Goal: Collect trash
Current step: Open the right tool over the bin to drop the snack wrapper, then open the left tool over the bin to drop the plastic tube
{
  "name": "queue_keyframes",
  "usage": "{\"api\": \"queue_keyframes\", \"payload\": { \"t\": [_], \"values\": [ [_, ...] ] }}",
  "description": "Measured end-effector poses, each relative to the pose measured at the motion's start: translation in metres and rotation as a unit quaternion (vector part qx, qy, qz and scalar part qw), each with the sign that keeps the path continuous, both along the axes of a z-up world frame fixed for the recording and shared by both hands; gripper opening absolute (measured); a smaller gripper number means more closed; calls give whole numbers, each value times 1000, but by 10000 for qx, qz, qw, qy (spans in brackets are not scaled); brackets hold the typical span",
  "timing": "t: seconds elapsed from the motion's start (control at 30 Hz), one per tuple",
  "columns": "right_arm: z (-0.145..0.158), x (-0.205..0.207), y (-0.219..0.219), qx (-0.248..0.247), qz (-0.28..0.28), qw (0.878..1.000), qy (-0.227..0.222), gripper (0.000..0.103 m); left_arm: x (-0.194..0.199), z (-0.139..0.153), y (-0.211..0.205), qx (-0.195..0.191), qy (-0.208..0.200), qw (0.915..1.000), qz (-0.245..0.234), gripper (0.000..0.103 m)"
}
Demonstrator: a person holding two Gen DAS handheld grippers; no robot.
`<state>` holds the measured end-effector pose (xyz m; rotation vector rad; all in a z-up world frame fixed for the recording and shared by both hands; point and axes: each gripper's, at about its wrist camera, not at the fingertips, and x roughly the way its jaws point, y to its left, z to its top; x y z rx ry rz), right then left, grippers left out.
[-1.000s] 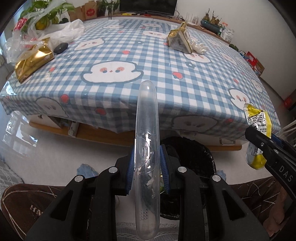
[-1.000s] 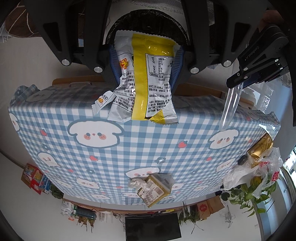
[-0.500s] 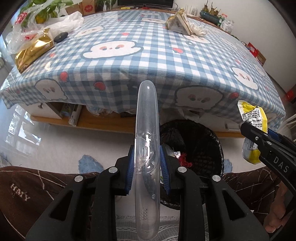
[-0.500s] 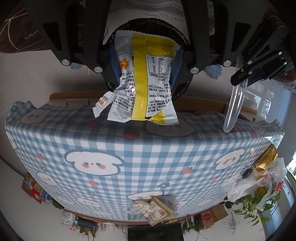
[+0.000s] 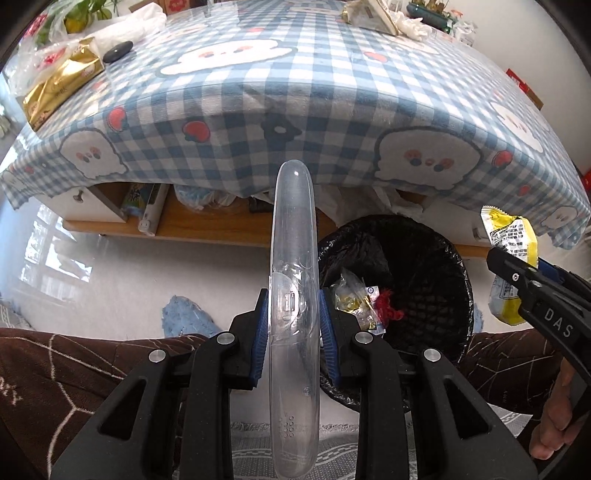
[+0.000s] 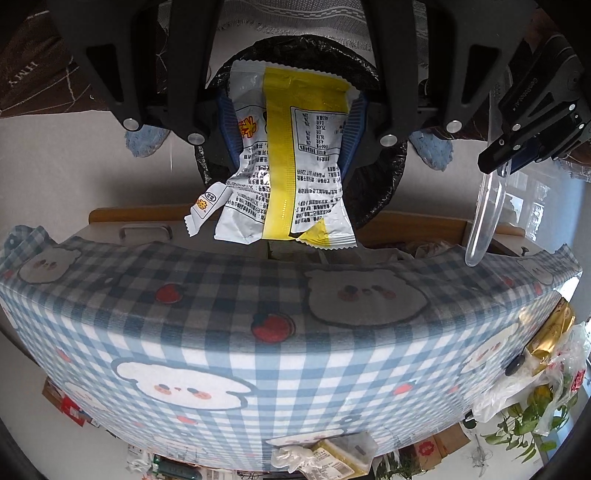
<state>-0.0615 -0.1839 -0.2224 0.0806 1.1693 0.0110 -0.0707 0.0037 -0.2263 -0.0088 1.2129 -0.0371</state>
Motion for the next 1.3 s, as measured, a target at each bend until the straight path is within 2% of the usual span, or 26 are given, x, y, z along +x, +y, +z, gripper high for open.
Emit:
{"api": "queue_keyframes", "payload": {
  "t": [0.43,0.73,1.0,1.3],
  "values": [
    [-21,3,16,-55,118,9998,148,47,2,-10,0,34,162,9998,55,26],
    [-17,2,14,-57,147,9998,94,66,5,-18,-9,89,249,9996,-46,26],
    [-20,3,-1,-192,133,9996,139,85,8,-27,-30,-36,357,9992,-164,26],
    [-23,3,-51,-198,-198,9993,247,92,14,-39,-70,-137,474,9982,-338,26]
  ]
}}
